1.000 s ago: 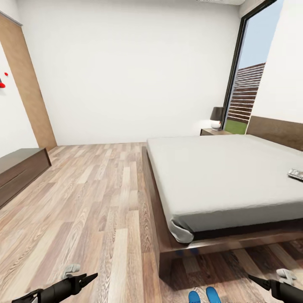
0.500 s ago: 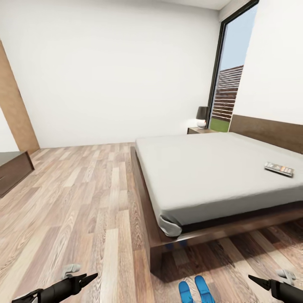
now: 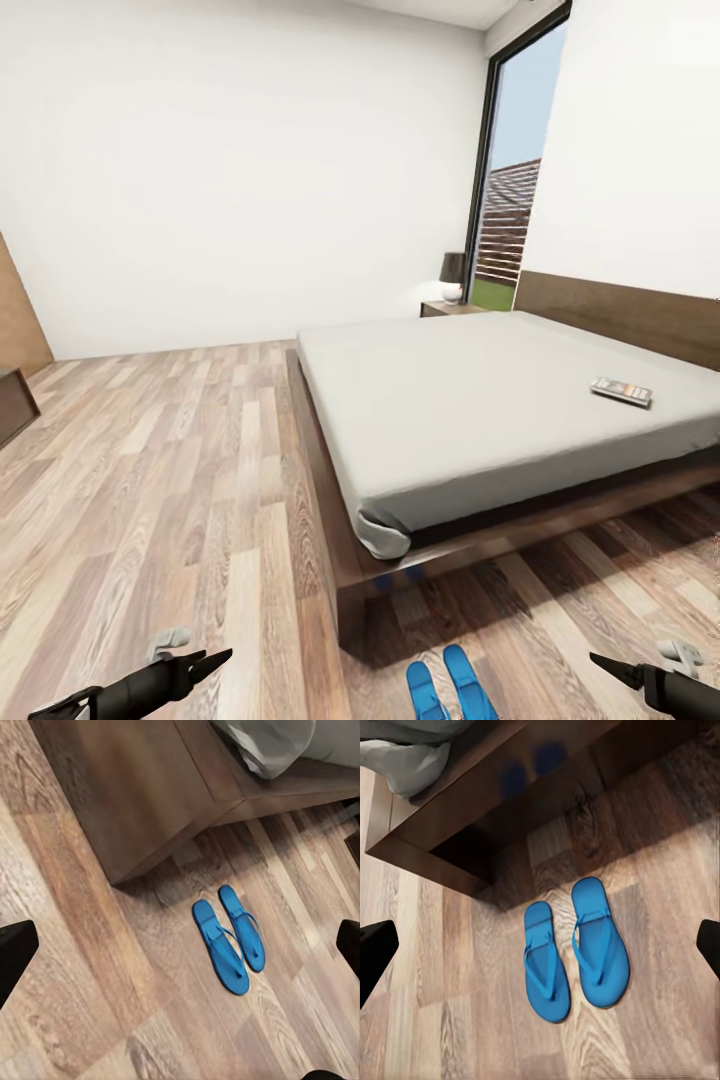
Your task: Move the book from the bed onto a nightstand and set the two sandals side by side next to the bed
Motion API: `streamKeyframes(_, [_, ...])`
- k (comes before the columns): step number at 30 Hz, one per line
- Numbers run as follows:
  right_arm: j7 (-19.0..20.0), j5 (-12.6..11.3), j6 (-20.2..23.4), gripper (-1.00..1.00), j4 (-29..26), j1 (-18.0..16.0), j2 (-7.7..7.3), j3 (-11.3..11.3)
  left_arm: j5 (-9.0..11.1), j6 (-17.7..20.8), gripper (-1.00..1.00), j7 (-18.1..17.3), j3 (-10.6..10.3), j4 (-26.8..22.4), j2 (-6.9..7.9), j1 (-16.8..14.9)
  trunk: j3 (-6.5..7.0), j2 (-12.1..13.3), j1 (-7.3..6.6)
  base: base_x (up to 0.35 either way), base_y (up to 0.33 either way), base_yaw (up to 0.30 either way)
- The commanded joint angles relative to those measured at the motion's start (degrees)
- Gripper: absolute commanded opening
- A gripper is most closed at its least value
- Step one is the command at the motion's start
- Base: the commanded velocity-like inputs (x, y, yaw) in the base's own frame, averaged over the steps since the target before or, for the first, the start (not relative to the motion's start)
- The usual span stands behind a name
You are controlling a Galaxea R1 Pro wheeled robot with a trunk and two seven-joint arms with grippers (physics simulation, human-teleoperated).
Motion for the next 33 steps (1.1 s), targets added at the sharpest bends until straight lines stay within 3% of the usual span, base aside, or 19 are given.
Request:
streamKeyframes(1, [0.3, -0.4, -0.1, 1.0, 0.2, -0.1, 0.05, 0.5, -0.6, 0.0, 1.0, -0.2, 0.5, 0.0, 0.0, 0.0, -0.06, 0.0, -0.01, 0.0, 0.0, -0.174])
streamKeyframes(22, [0.2, -0.4, -0.1, 1.0, 0.2, -0.1, 0.39, 0.5, -0.6, -0.1, 1.0, 0.0, 0.5, 0.0, -0.07, 0.0, -0.06, 0.0, -0.01, 0.0, 0.0, -0.164])
streamKeyframes(24, [-0.7, -0.3, -0.1, 1.0, 0.2, -0.1, 2.28, 0.5, -0.6, -0.1, 1.0, 1.1, 0.4, 0.0, -0.25, 0.0, -0.06, 0.0, -0.01, 0.0, 0.0, -0.072])
streamKeyframes(26, [-5.1, -0.3, -0.3, 1.0, 0.2, -0.1, 6.15, 0.5, -0.6, -0.2, 1.0, 4.2, 0.4, 0.0, -1.16, 0.0, -0.07, 0.0, -0.01, 0.0, 0.0, -0.03])
streamKeyframes(27, [-6.9, -0.3, -0.4, 1.0, 0.2, -0.1, 7.27, 0.5, -0.6, -0.2, 1.0, 5.2, 0.4, 0.0, -1.44, 0.0, -0.08, 0.0, -0.01, 0.0, 0.0, -0.018])
streamKeyframes(30, [-18.7, -0.1, -1.0, 1.0, 0.2, -0.1, 13.07, 0.6, -0.7, -1.0, 1.0, 12.6, 0.4, 0.0, -3.95, 0.0, -0.13, 0.0, -0.01, 0.0, 0.0, -0.01])
streamKeyframes(33, [-24.9, 0.0, -1.3, 1.0, 0.2, -0.1, 16.04, 0.6, -0.7, -2.5, 1.0, 18.8, 0.4, 0.6, -6.42, 0.0, -0.22, 0.0, -0.01, 0.0, 0.0, -0.063])
